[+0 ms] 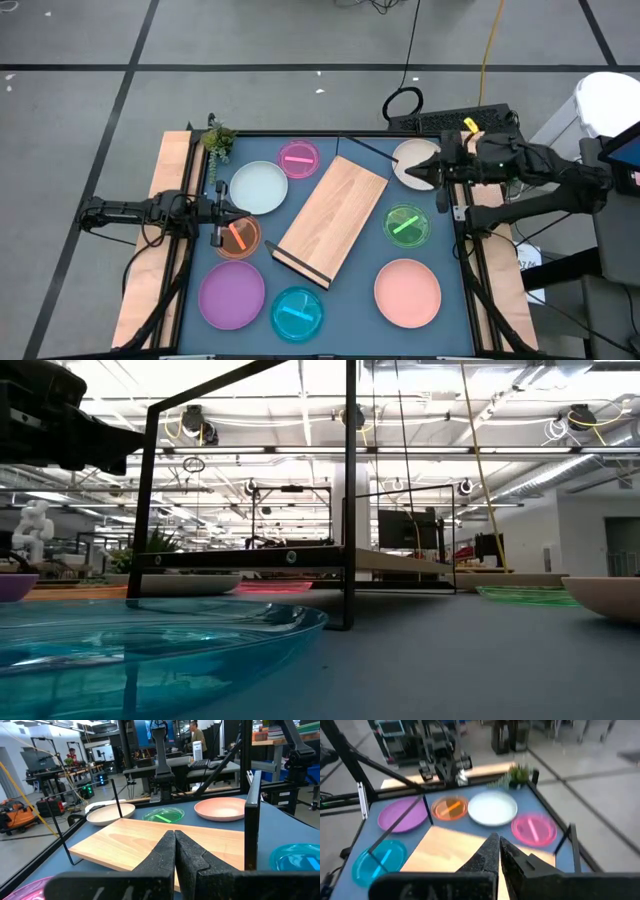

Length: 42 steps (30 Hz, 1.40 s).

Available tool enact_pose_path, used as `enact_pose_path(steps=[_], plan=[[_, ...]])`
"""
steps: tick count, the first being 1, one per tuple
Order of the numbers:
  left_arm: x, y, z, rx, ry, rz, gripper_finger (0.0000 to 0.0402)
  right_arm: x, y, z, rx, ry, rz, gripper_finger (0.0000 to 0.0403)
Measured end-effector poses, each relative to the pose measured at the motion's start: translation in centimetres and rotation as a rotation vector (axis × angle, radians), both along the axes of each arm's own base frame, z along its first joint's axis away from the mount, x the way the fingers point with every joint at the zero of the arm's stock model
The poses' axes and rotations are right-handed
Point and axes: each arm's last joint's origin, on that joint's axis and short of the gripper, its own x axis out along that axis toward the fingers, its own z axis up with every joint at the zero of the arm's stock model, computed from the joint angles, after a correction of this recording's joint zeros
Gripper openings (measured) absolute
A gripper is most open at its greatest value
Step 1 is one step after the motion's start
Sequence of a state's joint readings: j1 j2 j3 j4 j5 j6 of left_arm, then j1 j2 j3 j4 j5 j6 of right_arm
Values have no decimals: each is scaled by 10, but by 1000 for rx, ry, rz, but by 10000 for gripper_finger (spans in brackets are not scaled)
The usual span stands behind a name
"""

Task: Place and stack plates onto a shelf
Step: Put the light brown plate on the shelf

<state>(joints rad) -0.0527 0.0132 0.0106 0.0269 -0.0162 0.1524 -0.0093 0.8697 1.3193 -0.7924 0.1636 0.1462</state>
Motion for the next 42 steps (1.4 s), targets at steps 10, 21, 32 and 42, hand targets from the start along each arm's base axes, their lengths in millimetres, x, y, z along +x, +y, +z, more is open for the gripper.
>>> enact_pose_path(steps=[10, 21, 32, 42], plan=[[0, 0, 0, 0, 0, -1, 3, 8, 0, -5, 189, 198, -104, 0], [0, 0, 1, -34, -6, 2, 3, 16, 0, -20, 200, 363, -132, 0], [0, 1, 1, 42, -9, 21, 3, 16, 0, -22, 197, 384, -132, 0], [0, 1, 1, 50, -9, 21, 3, 16, 0, -22, 197, 384, -131, 0]])
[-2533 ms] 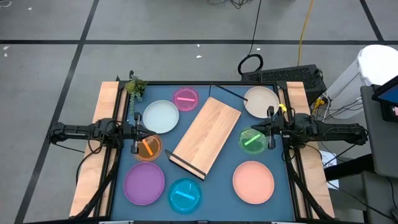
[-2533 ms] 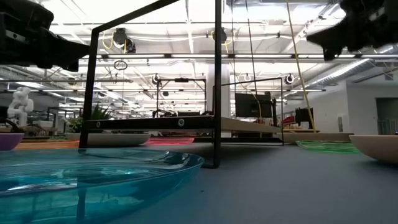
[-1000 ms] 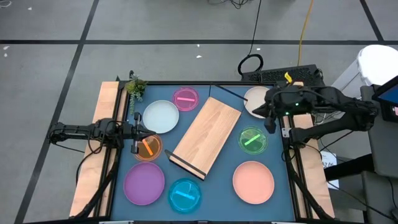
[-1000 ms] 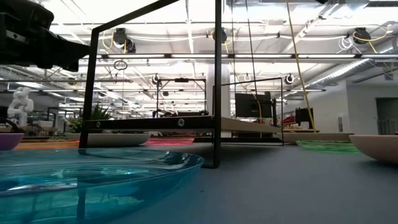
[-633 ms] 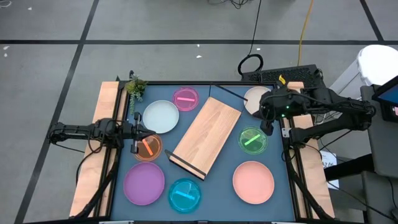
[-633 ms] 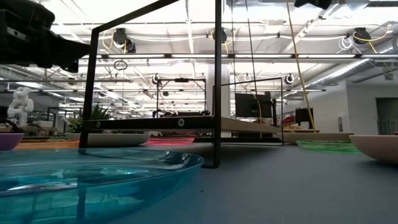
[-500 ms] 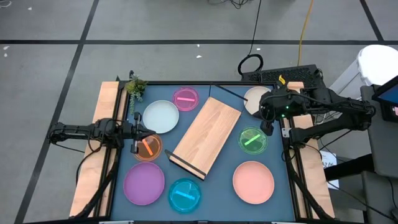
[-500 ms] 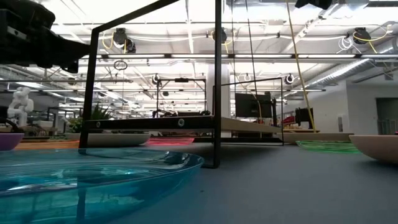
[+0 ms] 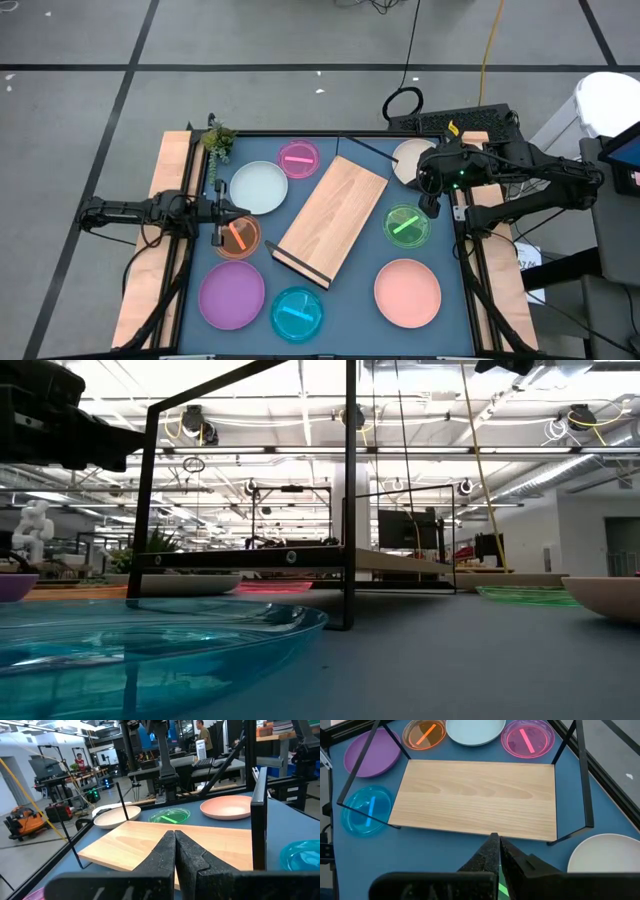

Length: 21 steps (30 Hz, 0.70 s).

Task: Place and stack plates onto a shelf
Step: Put the light brown plate on the shelf

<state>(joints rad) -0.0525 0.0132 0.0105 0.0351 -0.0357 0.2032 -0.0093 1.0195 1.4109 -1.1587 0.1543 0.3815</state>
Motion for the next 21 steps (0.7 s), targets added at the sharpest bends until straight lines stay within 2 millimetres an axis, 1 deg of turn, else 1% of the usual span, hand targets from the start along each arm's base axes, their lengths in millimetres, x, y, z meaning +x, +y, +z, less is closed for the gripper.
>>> enact_pose_path(steps=[6, 10, 16, 18, 21], plan=[[0, 0, 0, -33, -2, -1, 3, 0, 0, 0, 0, -1, 0, 0], [0, 0, 3, -17, -26, 10, 3, 0, 0, 0, 1, 0, 0, 0], [0, 0, 5, -119, -55, 3, 3, 0, 0, 0, 1, 2, 1, 0], [-1, 0, 11, -184, -118, -1, 3, 0, 0, 0, 1, 5, 1, 0], [-3, 3, 20, -247, -211, 55, 3, -1, 0, 0, 0, 6, 1, 0]])
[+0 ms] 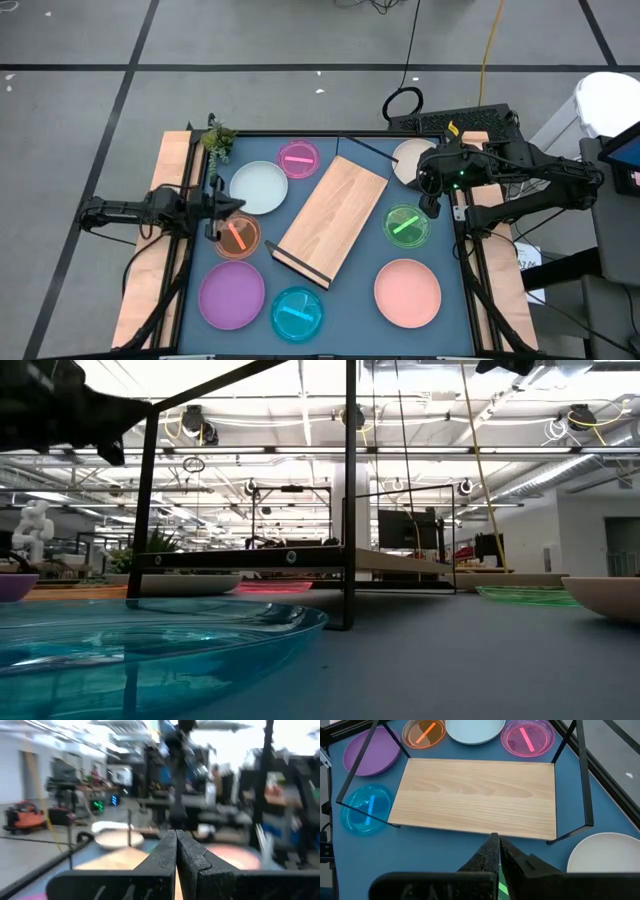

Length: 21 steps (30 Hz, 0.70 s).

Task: Place and stack plates onto a shelf
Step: Put the light brown plate on the shelf

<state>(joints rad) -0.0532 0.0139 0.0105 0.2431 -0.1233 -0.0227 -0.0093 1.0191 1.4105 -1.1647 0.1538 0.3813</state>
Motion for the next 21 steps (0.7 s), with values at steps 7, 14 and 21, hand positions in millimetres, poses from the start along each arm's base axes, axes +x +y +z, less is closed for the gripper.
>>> enact_pose_path(steps=[7, 14, 21], plan=[[-4, 3, 33, -83, 52, 87, 3, 0, 0, 0, -3, 1, 2, 0], [0, 3, 87, -102, 125, 92, 3, 0, 0, 0, -4, 1, 2, 0], [18, 2, 148, -95, 195, 95, 3, 0, 0, 0, -4, 2, 1, 0]])
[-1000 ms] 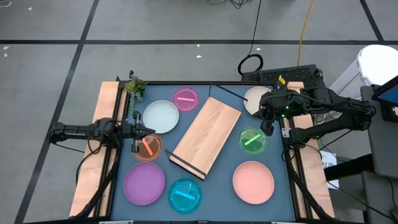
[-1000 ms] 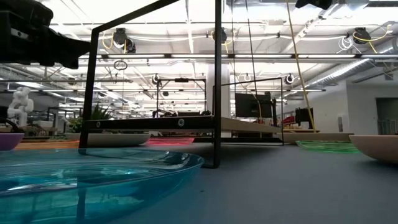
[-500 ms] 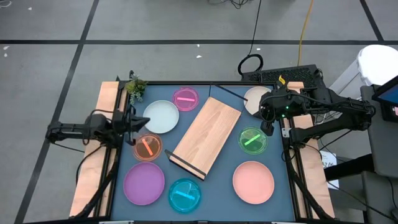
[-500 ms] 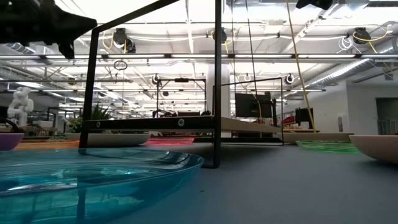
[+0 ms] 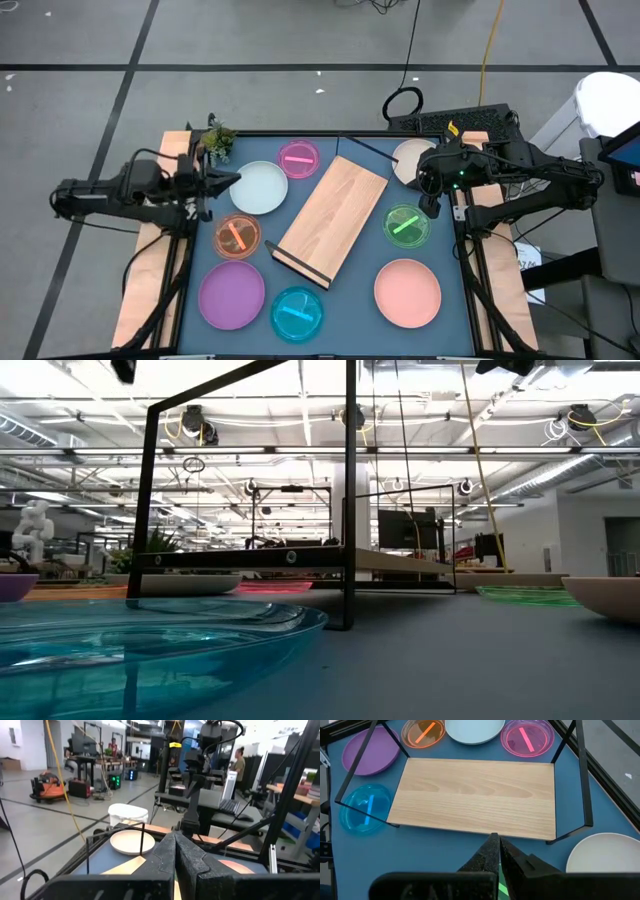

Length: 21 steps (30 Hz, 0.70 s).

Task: Place and stack plates onto a shelf
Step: Put the light brown plate on the shelf

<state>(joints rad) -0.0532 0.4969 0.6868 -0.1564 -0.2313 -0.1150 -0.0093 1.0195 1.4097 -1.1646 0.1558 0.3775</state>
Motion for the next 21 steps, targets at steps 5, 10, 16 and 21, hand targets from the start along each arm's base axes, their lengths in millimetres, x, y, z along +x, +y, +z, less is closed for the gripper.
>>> enact_pose_path(steps=[5, 10, 16, 21], plan=[[20, -1, 33, -5, 89, -2, 3, 1, 0, -4, -8, 15, 3, 0], [43, -3, 55, -19, 165, -13, 3, 3, 0, -15, 1, 54, -3, 0], [70, -6, 68, -134, 199, -44, 3, 5, 0, -31, 34, 101, -41, 0], [89, -10, 65, -216, 240, -129, 3, 6, 0, -40, 51, 129, -63, 0]])
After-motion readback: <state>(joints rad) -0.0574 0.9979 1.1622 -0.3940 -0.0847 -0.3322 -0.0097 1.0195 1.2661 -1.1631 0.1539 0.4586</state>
